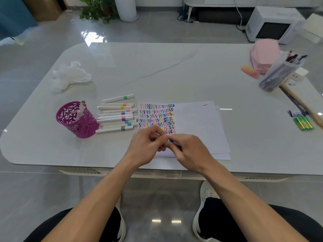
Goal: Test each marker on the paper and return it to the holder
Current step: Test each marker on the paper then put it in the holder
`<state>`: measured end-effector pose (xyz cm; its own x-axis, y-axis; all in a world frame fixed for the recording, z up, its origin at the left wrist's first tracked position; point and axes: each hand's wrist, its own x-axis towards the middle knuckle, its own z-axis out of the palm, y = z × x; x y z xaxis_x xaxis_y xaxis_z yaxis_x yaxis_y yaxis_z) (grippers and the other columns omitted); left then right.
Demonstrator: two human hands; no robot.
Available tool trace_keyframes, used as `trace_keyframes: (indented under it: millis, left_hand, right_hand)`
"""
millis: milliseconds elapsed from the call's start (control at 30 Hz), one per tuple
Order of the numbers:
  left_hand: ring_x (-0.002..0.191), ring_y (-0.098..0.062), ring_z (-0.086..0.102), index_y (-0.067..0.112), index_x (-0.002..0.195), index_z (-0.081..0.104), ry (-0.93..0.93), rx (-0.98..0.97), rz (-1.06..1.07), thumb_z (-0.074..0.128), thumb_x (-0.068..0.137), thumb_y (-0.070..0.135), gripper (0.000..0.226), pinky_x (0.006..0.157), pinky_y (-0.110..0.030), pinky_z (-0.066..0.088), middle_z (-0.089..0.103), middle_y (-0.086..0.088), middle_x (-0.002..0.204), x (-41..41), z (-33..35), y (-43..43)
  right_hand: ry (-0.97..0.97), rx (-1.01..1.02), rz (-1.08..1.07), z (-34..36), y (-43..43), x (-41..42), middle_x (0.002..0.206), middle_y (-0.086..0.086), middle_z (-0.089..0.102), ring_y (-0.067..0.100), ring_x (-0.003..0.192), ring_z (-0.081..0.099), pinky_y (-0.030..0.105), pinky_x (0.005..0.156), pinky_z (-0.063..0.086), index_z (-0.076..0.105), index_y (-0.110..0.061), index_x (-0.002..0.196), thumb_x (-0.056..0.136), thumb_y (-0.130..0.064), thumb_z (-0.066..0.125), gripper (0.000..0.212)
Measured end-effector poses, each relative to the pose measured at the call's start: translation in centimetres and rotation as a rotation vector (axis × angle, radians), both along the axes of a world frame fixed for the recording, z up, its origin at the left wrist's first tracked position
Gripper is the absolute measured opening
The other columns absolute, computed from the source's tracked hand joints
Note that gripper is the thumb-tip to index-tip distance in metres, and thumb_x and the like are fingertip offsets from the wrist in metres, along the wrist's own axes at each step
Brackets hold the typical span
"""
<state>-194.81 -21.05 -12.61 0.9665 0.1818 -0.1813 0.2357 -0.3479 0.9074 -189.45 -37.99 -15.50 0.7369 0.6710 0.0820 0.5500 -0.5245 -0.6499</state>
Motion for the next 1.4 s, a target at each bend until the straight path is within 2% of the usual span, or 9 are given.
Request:
trace_keyframes:
  millis: [267, 400, 500, 600, 767, 900, 1133, 1300, 1400]
  left_hand:
    - [0.067, -0.025, 0.074, 0.005, 0.088, 0.069, 0.042, -0.069, 0.035, 0.068, 0.094, 0.015, 0.011, 0.071, -0.038, 0.062, 0.076, -0.01, 0.072, 0.0, -0.4, 0.2]
    - [0.067, -0.023, 0.074, 0.008, 0.089, 0.07, 0.034, -0.047, 0.054, 0.069, 0.094, 0.016, 0.009, 0.072, -0.036, 0.062, 0.076, -0.007, 0.072, 0.1, -0.4, 0.6]
    - [0.067, -0.021, 0.074, 0.009, 0.091, 0.069, 0.013, -0.053, 0.089, 0.067, 0.095, 0.018, 0.01, 0.068, -0.03, 0.061, 0.076, -0.004, 0.072, 0.2, -0.3, 0.8]
    - [0.066, -0.015, 0.072, 0.013, 0.091, 0.068, -0.03, 0.008, 0.16, 0.066, 0.096, 0.021, 0.01, 0.063, -0.023, 0.059, 0.075, -0.001, 0.073, 0.5, -0.6, 1.4]
    - [0.066, -0.007, 0.071, 0.019, 0.09, 0.065, -0.041, 0.068, 0.23, 0.065, 0.096, 0.024, 0.008, 0.065, -0.019, 0.057, 0.073, 0.005, 0.077, 0.8, -1.4, 2.0]
    - [0.067, -0.005, 0.07, 0.02, 0.092, 0.064, -0.036, 0.112, 0.218, 0.065, 0.096, 0.026, 0.007, 0.068, -0.023, 0.06, 0.073, 0.006, 0.079, 0.8, -1.7, 2.0]
    - [0.07, -0.011, 0.064, 0.028, 0.099, 0.064, -0.051, 0.39, 0.093, 0.064, 0.095, 0.033, 0.007, 0.066, -0.03, 0.054, 0.066, 0.007, 0.075, 0.6, -1.9, 1.8]
    - [0.073, -0.007, 0.057, 0.031, 0.112, 0.062, -0.007, 0.506, -0.023, 0.059, 0.097, 0.039, 0.017, 0.069, -0.028, 0.043, 0.059, 0.012, 0.077, 0.4, -2.3, 1.5]
    - [0.07, -0.005, 0.054, 0.03, 0.114, 0.062, 0.003, 0.537, -0.05, 0.057, 0.099, 0.041, 0.02, 0.068, -0.026, 0.04, 0.056, 0.015, 0.076, 0.4, -2.3, 1.5]
  right_hand:
    - [-0.085, -0.102, -0.044, 0.2, 0.3, -0.4, 0.069, -0.008, 0.058, 0.019, 0.065, 0.052, 0.037, 0.058, 0.044, 0.066, -0.024, 0.096, 0.105, -0.039, 0.049, 0.025]
    - [-0.087, -0.101, -0.09, 0.4, 0.2, -0.6, 0.068, -0.002, 0.066, 0.022, 0.065, 0.057, 0.035, 0.058, 0.042, 0.069, -0.042, 0.119, 0.104, -0.05, 0.049, 0.026]
    - [0.052, -0.069, -0.141, 0.6, 0.2, -0.3, 0.058, -0.01, 0.052, 0.012, 0.06, 0.048, 0.034, 0.062, 0.04, 0.061, -0.04, 0.135, 0.101, -0.056, 0.052, 0.039]
    - [0.186, -0.035, -0.166, 0.8, -0.2, 0.2, 0.057, -0.008, 0.043, 0.012, 0.055, 0.043, 0.033, 0.059, 0.037, 0.038, -0.028, 0.138, 0.102, -0.045, 0.055, 0.042]
    - [0.36, 0.039, -0.191, 1.9, -0.8, 0.5, 0.081, 0.014, 0.063, 0.013, 0.06, 0.052, 0.043, 0.065, 0.045, 0.029, -0.028, 0.118, 0.105, -0.024, 0.047, 0.023]
    - [0.424, 0.061, -0.209, 2.1, -0.7, 0.6, 0.098, 0.007, 0.068, 0.003, 0.071, 0.053, 0.025, 0.069, 0.043, 0.03, -0.028, 0.113, 0.106, -0.014, 0.041, 0.019]
    - [0.738, 0.482, -0.322, 2.0, -0.5, 1.3, 0.095, 0.011, 0.071, 0.02, 0.054, 0.053, 0.032, 0.05, 0.045, 0.063, -0.013, 0.108, 0.104, -0.003, 0.03, 0.035]
    - [0.983, 0.781, -0.37, 2.2, -0.6, 1.8, 0.091, 0.018, 0.067, 0.027, 0.064, 0.061, 0.036, 0.059, 0.055, 0.067, -0.003, 0.118, 0.093, 0.009, 0.029, 0.047]
    - [1.058, 0.819, -0.301, 1.9, -0.8, 2.0, 0.09, 0.015, 0.066, 0.026, 0.076, 0.066, 0.036, 0.068, 0.058, 0.062, -0.005, 0.125, 0.102, 0.002, 0.047, 0.029]
